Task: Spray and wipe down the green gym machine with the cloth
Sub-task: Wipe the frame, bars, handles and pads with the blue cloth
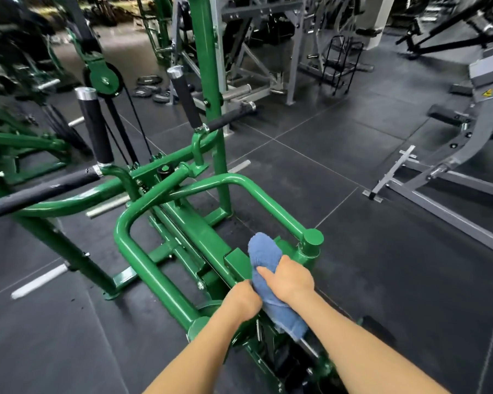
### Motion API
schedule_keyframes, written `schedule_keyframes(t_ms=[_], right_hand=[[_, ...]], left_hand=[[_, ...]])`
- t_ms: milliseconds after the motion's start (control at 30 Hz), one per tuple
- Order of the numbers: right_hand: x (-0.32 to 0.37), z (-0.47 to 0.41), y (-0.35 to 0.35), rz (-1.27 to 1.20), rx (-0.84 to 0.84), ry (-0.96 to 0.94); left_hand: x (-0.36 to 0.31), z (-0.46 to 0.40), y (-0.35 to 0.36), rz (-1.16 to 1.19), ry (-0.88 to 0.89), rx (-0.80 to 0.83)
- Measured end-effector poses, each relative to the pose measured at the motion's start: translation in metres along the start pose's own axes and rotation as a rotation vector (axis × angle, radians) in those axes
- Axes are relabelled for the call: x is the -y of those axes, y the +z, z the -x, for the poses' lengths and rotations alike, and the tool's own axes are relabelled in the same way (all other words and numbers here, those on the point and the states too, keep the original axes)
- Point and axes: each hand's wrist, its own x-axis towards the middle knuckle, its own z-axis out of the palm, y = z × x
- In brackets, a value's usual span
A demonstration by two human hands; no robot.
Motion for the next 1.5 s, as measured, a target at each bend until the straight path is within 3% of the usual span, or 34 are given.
schedule_keyframes(t_ms=[67,133,200,333,500,600,733,1133,1367,1500], right_hand=[[-0.011,-0.006,-0.01,-0.065,0.054,-0.007],[-0.027,-0.021,-0.025,-0.137,0.003,0.064],[-0.039,-0.026,-0.038,-0.111,-0.079,0.083],[-0.041,-0.033,-0.027,-0.056,-0.044,0.063],[-0.025,-0.048,-0.007,0.376,-0.091,-0.079],[-0.026,-0.049,-0.008,0.421,-0.019,-0.187],[-0.046,-0.031,-0.01,0.298,0.108,-0.309],[-0.029,-0.051,-0.013,0.361,0.004,-0.068],[-0.043,-0.034,-0.01,0.365,0.097,-0.223],[-0.047,-0.015,-0.009,0.261,0.157,-0.217]], left_hand=[[-0.001,-0.001,0.002,-0.102,0.044,0.0],[-0.001,-0.016,0.008,-0.166,0.037,0.007],[0.002,-0.019,0.014,-0.225,0.009,0.035],[0.006,-0.019,0.029,-0.435,-0.012,0.105],[0.008,-0.029,0.019,-0.747,0.027,-0.004],[0.01,-0.043,0.01,-0.69,0.029,0.068],[0.008,-0.049,0.012,-0.679,0.024,0.136],[-0.004,-0.057,0.011,-0.743,-0.018,0.178],[0.007,-0.053,0.01,-0.725,0.008,0.131],[0.019,-0.045,0.0,-0.648,0.089,0.103]])
